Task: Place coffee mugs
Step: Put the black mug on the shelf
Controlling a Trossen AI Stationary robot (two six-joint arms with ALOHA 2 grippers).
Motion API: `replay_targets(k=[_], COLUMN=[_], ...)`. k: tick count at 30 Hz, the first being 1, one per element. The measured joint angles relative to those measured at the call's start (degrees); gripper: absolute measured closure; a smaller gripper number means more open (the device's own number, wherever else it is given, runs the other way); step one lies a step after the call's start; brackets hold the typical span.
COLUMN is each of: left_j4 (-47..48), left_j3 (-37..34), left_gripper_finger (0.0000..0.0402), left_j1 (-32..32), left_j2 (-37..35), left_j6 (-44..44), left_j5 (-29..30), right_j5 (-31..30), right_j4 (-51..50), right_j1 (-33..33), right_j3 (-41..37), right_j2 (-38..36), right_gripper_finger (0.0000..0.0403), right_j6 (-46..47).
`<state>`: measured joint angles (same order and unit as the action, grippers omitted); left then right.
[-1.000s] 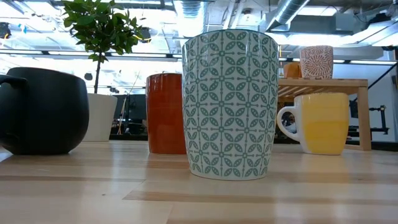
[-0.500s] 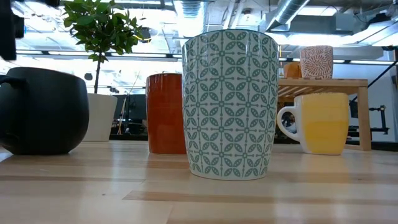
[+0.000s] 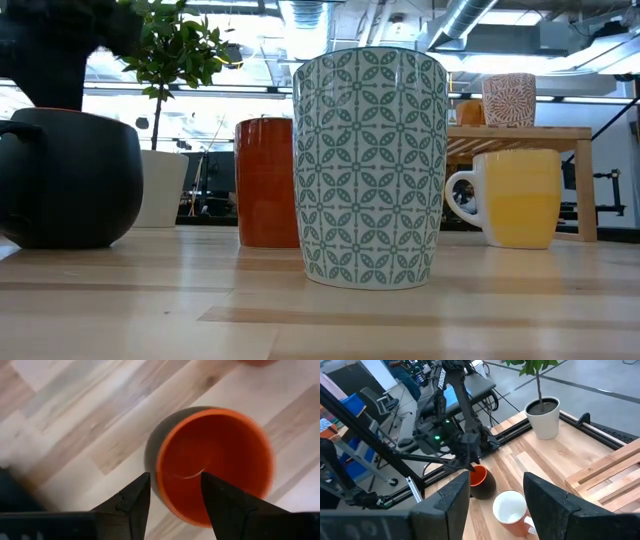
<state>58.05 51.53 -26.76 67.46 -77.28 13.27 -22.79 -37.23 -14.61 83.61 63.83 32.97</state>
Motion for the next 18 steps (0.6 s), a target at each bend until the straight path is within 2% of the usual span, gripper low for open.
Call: replay_targets(k=[7,10,13,16,18], left_j4=[-2.9,-4.3,-5.2,-5.1,-4.5], left_j3=[-3.0,-3.1,-3.1,-3.1,-3.1], left_gripper_finger=[0.0244,0.0260,0.0303,0.0367,0.0390], left_j1=[4.8,6.0,7.3,8.5,9.2], left_j2=[0.0,0.0,0.0,0.0,0.0], left_j6=[1.2,3.0,4.1,6.2,7.1], left_j5=[-4.1,-4.7,-5.0,-5.0,-5.0], right_j5=[-0.1,-0.1,-0.1,-0.1,-0.1], right_j4=[0.0,0.0,0.0,0.0,0.0], right_j1=[0.0,0.0,0.0,0.0,0.0], right_j3=[0.0,0.0,0.0,0.0,0.0], right_j2=[0.0,0.0,0.0,0.0,0.0], right_gripper_finger=[0.0194,0.0194,0.0194,0.0194,0.0194], right_j6=[0.0,0.0,0.0,0.1,0.1])
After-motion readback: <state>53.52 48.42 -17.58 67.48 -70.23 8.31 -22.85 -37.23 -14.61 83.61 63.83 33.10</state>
